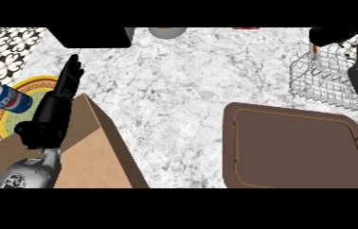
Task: Pick the squash from the tray and place it in the tiered basket
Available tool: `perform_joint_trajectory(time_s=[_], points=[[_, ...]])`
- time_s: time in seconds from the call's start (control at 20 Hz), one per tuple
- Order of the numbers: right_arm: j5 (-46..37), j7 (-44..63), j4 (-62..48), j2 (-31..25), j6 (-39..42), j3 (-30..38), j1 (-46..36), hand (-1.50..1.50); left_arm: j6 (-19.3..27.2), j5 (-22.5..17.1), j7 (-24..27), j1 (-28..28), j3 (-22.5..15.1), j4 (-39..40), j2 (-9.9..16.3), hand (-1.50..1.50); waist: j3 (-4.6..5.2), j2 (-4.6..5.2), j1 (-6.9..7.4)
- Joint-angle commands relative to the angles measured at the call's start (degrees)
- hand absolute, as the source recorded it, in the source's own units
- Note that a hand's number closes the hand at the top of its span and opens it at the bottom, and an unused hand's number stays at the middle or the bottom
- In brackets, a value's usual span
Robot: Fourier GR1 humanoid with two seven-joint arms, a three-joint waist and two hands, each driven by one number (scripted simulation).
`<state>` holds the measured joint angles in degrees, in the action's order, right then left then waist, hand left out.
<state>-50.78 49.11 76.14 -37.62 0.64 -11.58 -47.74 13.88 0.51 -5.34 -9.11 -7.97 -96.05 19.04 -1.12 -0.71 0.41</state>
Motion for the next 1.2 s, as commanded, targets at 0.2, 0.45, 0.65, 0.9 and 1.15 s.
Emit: perform_joint_trajectory(time_s=[0.2, 0.45, 0.65, 0.9, 1.15], points=[[-0.7, -7.9, -8.2, -5.9, -0.4, 3.4, -0.1, 1.5, -1.6, 1.5, -0.5, 1.4, 3.1, 9.0, 3.6, 0.0, 1.13, 1.25, -0.26], [3.1, -17.4, -13.4, -6.7, -3.2, 6.3, 3.4, 1.5, -1.8, 1.1, -1.4, 2.4, 3.3, 6.8, 3.6, 0.0, 1.05, 1.27, 0.11], [7.3, -22.1, -17.1, -6.1, -2.7, 9.3, 3.5, 1.5, -2.5, 0.5, -1.0, 2.8, 3.9, 7.4, 4.6, 0.0, 1.05, 1.4, 0.44], [11.8, -26.2, -18.6, -4.6, 0.2, 11.1, 6.2, 1.5, -0.9, 2.0, 0.9, 2.4, 2.7, 9.4, 2.8, 0.0, 1.11, 1.17, -0.68], [16.4, -24.1, -23.3, -3.5, 0.3, 16.8, 7.4, -1.5, -2.1, 0.4, 1.4, 6.5, 3.1, 7.2, 3.8, 0.0, 1.12, 1.04, -0.02]])
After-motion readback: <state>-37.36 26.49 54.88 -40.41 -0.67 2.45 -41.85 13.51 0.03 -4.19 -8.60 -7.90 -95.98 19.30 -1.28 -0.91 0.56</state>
